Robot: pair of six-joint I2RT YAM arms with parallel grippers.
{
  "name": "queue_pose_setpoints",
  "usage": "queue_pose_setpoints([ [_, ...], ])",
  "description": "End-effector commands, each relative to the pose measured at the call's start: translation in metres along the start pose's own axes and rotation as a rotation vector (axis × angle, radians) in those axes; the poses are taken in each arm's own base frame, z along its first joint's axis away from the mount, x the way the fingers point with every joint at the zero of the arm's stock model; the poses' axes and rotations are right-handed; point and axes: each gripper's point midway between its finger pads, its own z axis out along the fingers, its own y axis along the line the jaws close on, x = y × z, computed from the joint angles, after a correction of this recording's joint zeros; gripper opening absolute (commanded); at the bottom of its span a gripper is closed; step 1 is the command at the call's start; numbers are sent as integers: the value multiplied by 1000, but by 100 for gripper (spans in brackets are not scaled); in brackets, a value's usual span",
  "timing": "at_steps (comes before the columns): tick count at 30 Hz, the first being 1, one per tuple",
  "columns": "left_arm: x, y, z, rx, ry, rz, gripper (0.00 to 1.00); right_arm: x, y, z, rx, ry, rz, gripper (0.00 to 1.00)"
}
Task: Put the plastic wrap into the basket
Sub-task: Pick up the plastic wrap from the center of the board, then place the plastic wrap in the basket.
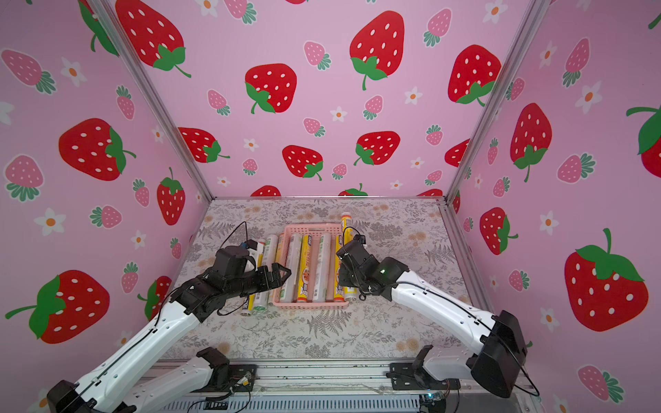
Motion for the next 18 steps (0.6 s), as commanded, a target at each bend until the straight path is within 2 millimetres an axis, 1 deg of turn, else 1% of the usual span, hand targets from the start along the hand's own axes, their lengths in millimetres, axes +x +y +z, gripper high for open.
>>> queue_pose_setpoints([
  [1, 7, 15, 2, -2, -12, -46, 100, -4, 17, 4, 25, -7, 13, 38],
  [3, 13, 29, 8, -24, -14, -65, 100, -4, 34, 11, 5, -2, 7, 38],
  [5, 19, 36, 11, -33, -2, -76, 100, -3, 46, 20, -11, 9, 12, 38],
  [9, 29, 48, 8, -78, 18, -73, 100, 1, 61, 38, -7, 34, 29, 38],
  [12, 30, 56, 7, -96, -12, -74, 100, 0, 67, 45, 13, 45, 36, 37],
  [18, 30, 56, 7, -89, -8, -87, 99, 1, 70, 62, 34, 46, 58, 37],
])
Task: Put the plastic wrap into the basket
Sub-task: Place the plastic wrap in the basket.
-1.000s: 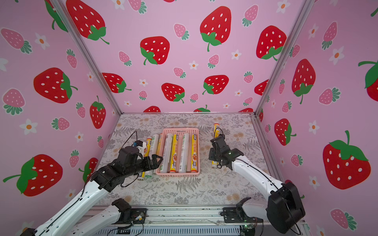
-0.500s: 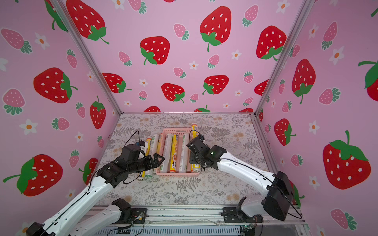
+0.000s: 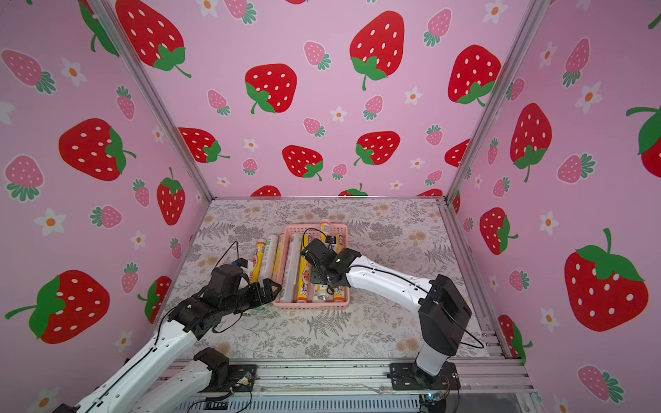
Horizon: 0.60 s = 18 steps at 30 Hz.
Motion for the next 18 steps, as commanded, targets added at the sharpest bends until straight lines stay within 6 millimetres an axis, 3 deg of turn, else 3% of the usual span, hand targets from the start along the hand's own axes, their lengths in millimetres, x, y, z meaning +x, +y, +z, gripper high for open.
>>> queue_pose_setpoints([
  [1, -2, 2, 1, -7, -7, -10, 100, -9, 10, 3, -10, -34, 30, 37],
  [18, -12, 13, -10, -68, -83, 13, 100, 10, 29, 53, 46, 31, 2, 36],
])
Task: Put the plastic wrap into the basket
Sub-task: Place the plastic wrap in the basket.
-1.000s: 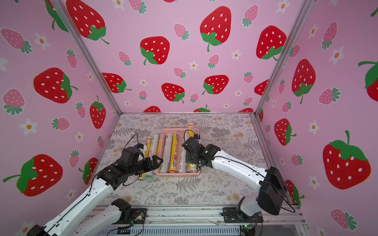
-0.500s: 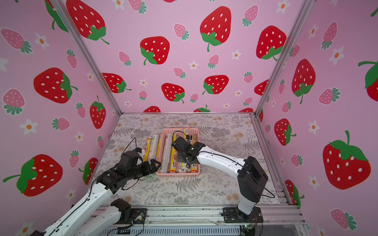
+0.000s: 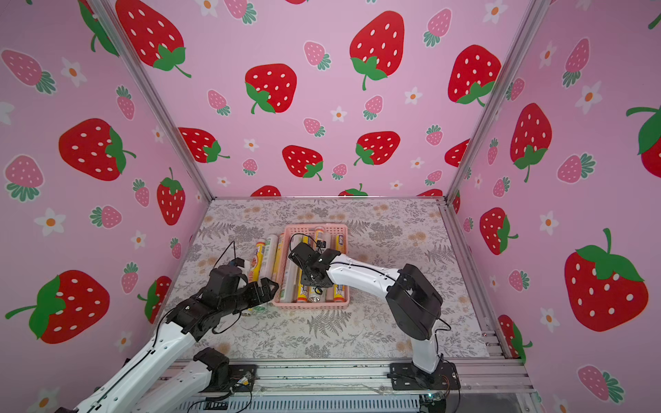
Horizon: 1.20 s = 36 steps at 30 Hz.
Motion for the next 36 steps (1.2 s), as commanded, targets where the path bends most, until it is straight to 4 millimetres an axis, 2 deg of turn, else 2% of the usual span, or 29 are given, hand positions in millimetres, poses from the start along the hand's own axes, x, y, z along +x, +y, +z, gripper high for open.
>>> queue_pose_setpoints([
  [1, -4, 6, -4, -27, -27, 7, 100, -5, 12, 0, -13, -29, 8, 37],
  [10, 0, 1, -7, -13, 7, 2, 100, -1, 10, 21, 38, -40, 9, 36],
  [14, 6, 6, -7, -6, -1, -11, 100, 4, 9, 32, 54, -30, 2, 36],
  [17, 5, 11, -10, -19, -26, -25, 100, 4, 4, 32, 80, -39, 0, 37],
  [24, -2, 4, -16, -3, -42, -31, 100, 2, -17, 21, 135, -81, 8, 40],
  [27, -1, 3, -15, -1, -34, -34, 100, 4, -16, 24, 134, -68, -13, 44],
  [33, 1, 6, -15, -12, -30, -41, 100, 9, -11, 35, 121, -48, -14, 45],
  [36, -1, 10, -15, -42, -32, -57, 100, 10, -9, 38, 112, -46, -13, 51],
])
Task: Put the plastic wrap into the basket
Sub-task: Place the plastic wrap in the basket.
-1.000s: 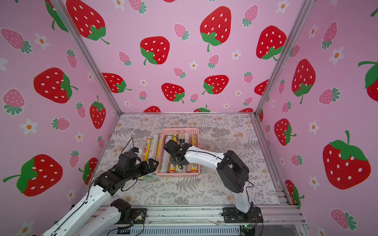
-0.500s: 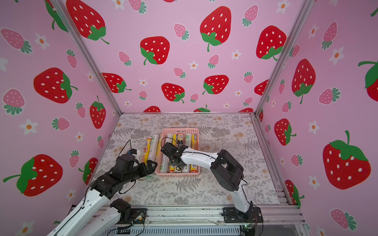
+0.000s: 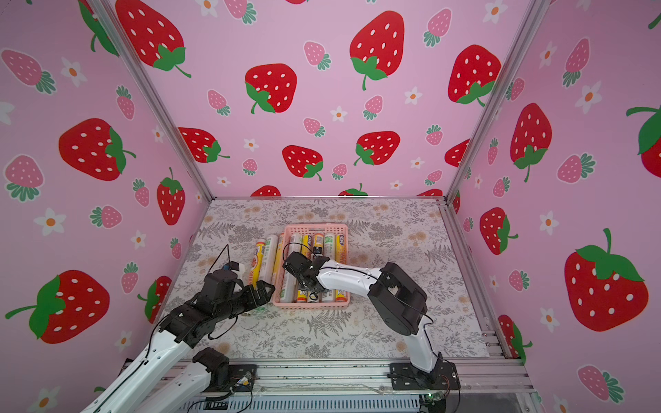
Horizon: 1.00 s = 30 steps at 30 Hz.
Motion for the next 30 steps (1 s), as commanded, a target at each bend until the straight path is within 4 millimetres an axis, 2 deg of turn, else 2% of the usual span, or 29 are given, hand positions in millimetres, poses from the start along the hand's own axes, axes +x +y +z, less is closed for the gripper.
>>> queue_pose_setpoints([
  [1, -7, 2, -5, -34, -17, -21, 100, 1, -4, 3, 20, -5, -12, 51],
  [3, -9, 1, -6, -44, -12, -23, 100, 0, -4, 2, 16, -10, -12, 58],
  [8, -13, 3, -10, -82, -12, -18, 100, -8, 1, -9, -20, -35, -10, 60],
  [14, -20, 19, -18, -182, -39, -3, 100, -30, 10, -48, -99, -102, -48, 61],
  [17, -23, 29, -15, -238, -44, 2, 100, -38, 5, -67, -128, -129, -67, 61],
  [20, -26, 41, -14, -320, -30, 17, 98, -40, -5, -85, -161, -141, -92, 61],
  [24, -33, 54, -11, -395, -8, -16, 96, -43, -29, -104, -182, -167, -115, 62],
  [30, -44, 68, 4, -423, 10, -46, 92, -36, -64, -110, -185, -147, -134, 63],
])
